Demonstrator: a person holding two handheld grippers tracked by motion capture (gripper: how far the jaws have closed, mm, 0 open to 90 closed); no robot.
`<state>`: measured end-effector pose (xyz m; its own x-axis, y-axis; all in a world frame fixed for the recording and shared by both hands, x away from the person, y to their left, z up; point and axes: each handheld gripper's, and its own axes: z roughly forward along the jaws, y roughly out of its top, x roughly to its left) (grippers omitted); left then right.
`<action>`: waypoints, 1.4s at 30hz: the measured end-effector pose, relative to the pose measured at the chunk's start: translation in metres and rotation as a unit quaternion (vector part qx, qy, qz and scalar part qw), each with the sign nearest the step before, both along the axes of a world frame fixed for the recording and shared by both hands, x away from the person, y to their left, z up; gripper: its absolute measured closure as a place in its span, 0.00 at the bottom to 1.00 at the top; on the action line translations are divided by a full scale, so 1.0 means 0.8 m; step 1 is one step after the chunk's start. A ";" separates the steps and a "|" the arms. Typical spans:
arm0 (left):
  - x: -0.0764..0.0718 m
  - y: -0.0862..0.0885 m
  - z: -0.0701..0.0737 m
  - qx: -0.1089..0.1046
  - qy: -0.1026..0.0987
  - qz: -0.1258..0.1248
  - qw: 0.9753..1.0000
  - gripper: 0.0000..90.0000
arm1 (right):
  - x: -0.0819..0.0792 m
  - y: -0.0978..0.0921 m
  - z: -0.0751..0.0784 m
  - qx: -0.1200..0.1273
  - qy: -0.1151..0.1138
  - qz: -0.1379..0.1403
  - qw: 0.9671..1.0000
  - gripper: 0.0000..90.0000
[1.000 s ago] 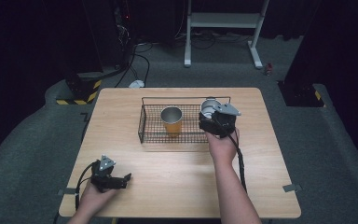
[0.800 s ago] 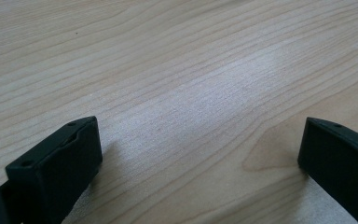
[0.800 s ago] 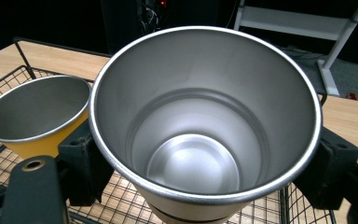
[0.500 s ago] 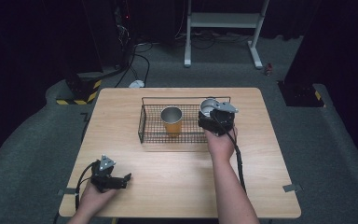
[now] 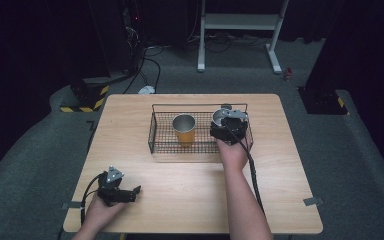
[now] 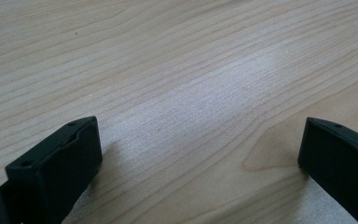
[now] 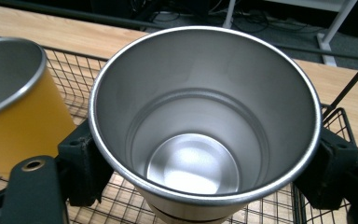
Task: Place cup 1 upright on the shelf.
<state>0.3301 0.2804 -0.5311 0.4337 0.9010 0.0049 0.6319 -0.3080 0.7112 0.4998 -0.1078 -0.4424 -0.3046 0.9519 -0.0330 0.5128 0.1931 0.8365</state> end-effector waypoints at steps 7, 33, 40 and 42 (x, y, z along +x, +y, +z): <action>0.000 0.000 0.000 0.000 0.000 0.000 1.000 0.00 | 0.007 0.001 -0.009 -0.004 0.014 -0.006 1.000 0.20; 0.000 0.000 0.000 0.000 0.000 0.000 1.000 0.00 | 0.020 0.009 -0.028 -0.020 0.049 -0.001 0.999 0.20; 0.000 0.000 0.000 0.000 0.000 0.000 1.000 0.00 | 0.022 0.012 -0.032 -0.024 0.058 0.001 0.998 0.20; 0.000 0.000 0.000 0.000 0.000 0.000 1.000 0.00 | 0.023 0.013 -0.034 -0.023 0.063 0.001 0.998 0.20</action>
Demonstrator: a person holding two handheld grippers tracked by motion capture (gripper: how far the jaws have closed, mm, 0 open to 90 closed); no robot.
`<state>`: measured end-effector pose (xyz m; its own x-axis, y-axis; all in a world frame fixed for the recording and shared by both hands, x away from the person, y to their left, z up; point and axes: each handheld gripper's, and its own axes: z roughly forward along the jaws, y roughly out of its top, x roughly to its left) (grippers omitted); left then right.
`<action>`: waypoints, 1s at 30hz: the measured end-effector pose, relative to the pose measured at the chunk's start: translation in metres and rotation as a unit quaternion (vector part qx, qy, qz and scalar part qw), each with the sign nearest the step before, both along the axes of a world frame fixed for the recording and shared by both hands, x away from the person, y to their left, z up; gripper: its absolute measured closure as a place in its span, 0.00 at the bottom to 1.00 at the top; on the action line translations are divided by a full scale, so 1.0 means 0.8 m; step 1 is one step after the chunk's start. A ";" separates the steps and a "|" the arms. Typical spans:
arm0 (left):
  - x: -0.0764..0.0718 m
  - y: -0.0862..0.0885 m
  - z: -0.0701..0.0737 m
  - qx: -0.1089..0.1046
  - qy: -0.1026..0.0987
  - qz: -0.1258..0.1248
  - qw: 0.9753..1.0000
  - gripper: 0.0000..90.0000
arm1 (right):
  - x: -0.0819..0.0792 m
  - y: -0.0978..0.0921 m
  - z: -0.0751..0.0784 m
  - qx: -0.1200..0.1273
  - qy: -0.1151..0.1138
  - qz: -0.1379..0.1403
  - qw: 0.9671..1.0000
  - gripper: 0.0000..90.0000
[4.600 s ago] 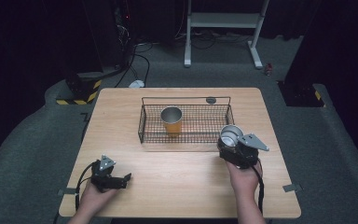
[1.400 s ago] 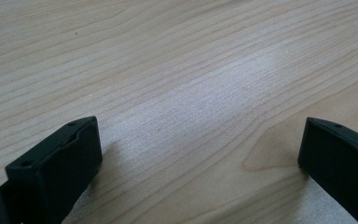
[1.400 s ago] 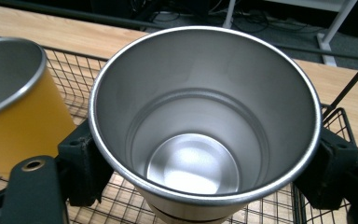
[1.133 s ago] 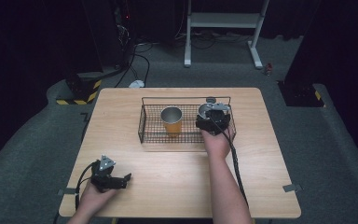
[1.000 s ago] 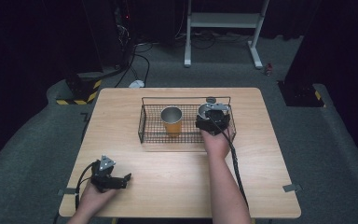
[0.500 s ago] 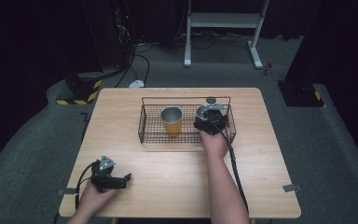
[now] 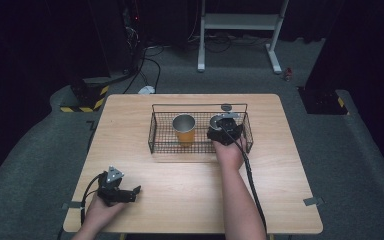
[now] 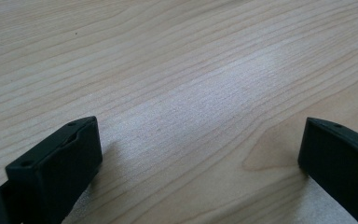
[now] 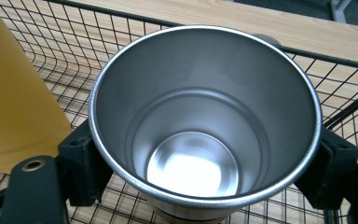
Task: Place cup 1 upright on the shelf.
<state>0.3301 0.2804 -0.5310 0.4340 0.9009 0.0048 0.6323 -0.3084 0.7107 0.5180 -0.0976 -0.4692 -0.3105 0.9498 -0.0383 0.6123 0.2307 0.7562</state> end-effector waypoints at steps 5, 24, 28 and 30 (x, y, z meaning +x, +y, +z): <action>0.000 0.000 0.000 0.001 -0.001 -0.001 1.000 0.00 | 0.001 0.000 -0.001 0.000 0.004 0.000 1.000 0.20; 0.000 0.000 0.000 0.001 0.000 -0.001 1.000 0.00 | 0.003 -0.002 -0.003 0.000 0.029 0.005 1.000 0.20; 0.000 0.000 0.000 0.001 0.000 -0.001 1.000 0.00 | 0.004 -0.003 -0.003 0.000 0.032 0.007 0.999 0.20; 0.000 0.000 0.000 0.001 0.000 -0.001 1.000 0.00 | 0.004 -0.003 -0.003 0.000 0.032 0.008 0.999 0.20</action>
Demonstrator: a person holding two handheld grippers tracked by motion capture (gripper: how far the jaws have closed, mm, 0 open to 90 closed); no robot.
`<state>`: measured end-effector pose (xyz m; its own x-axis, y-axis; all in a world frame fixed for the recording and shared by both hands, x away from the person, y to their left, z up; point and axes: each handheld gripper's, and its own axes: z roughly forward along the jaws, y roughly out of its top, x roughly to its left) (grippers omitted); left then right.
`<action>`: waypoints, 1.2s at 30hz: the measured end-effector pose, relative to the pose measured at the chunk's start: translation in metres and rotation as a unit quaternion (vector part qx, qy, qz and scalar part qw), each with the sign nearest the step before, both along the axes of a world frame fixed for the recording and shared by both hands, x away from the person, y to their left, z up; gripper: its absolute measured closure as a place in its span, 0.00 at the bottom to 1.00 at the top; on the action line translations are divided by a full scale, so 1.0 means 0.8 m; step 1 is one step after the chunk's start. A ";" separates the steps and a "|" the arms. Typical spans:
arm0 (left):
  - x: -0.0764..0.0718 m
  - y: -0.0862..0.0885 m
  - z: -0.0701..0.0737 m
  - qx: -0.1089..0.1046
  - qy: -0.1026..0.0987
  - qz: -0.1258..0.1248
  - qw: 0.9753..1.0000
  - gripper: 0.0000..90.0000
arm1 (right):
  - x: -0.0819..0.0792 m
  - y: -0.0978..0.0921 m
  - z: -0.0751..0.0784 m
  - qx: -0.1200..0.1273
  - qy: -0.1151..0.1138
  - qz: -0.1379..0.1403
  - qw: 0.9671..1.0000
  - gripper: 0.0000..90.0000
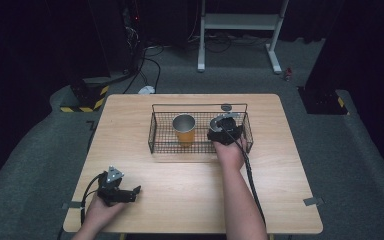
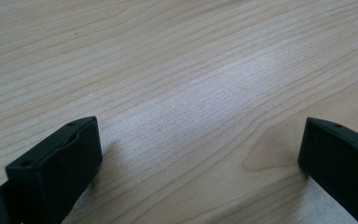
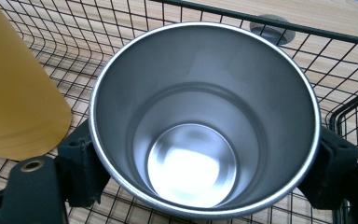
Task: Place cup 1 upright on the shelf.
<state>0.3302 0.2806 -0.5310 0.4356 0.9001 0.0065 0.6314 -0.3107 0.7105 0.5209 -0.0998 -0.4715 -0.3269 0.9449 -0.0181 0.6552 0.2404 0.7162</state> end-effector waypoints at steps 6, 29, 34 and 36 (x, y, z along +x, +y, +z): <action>0.000 0.000 0.000 0.001 0.000 -0.001 1.000 0.00 | 0.000 0.000 0.000 -0.003 0.001 0.003 1.000 0.20; 0.000 0.000 0.000 0.000 0.000 0.000 1.000 0.00 | -0.006 -0.001 0.012 -0.001 -0.024 0.005 1.000 0.09; 0.000 0.000 0.000 0.001 0.000 0.000 1.000 0.00 | -0.010 -0.002 0.021 0.007 -0.039 0.005 0.999 0.09; 0.000 0.000 0.000 -0.001 0.000 0.001 1.000 0.00 | -0.012 -0.003 0.024 0.008 -0.045 0.007 0.999 0.09</action>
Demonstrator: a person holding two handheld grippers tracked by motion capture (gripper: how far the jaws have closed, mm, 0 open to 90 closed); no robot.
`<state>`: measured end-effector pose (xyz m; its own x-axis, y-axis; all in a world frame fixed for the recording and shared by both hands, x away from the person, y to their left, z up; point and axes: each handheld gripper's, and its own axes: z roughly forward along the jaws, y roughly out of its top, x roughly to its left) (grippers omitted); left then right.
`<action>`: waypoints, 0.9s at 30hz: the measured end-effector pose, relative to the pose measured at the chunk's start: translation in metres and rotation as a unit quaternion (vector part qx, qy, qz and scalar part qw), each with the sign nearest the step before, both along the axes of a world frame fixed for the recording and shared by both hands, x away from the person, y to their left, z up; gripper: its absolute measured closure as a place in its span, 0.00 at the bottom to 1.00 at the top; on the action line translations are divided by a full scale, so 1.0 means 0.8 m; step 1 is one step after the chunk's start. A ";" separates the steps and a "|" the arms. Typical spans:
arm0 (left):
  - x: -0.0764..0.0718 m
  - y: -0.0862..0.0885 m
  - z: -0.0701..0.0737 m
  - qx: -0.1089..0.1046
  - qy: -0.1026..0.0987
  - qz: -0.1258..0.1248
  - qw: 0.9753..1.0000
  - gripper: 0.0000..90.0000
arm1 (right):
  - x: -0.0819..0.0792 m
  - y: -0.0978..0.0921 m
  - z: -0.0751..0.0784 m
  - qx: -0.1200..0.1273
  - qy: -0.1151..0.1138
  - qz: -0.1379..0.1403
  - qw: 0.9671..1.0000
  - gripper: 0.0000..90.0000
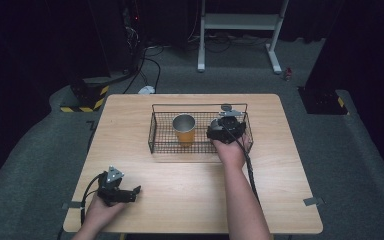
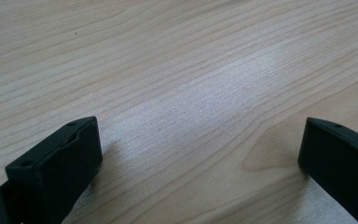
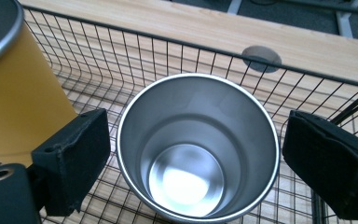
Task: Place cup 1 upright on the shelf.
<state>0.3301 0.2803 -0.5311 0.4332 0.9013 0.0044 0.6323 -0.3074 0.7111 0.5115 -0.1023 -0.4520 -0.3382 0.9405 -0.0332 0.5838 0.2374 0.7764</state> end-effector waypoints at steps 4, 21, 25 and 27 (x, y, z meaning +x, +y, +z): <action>0.000 0.000 0.000 0.000 0.000 0.000 1.000 0.00 | -0.003 -0.003 0.006 0.005 -0.005 -0.001 1.000 0.09; 0.000 0.000 0.000 0.002 0.001 -0.002 1.000 0.00 | -0.043 -0.003 0.035 0.032 -0.025 0.028 0.999 0.09; 0.000 0.000 0.000 0.002 0.001 -0.002 1.000 0.00 | -0.054 -0.008 0.037 0.037 -0.028 0.031 0.998 0.09; 0.000 0.000 0.000 0.002 0.001 -0.002 1.000 0.00 | -0.060 -0.011 0.036 0.040 -0.029 0.033 0.998 0.09</action>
<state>0.3301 0.2804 -0.5310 0.4363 0.8998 0.0069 0.6322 -0.3120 0.7092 0.4639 -0.1111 -0.4228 -0.3989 0.9168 0.0201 0.5231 0.2094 0.8261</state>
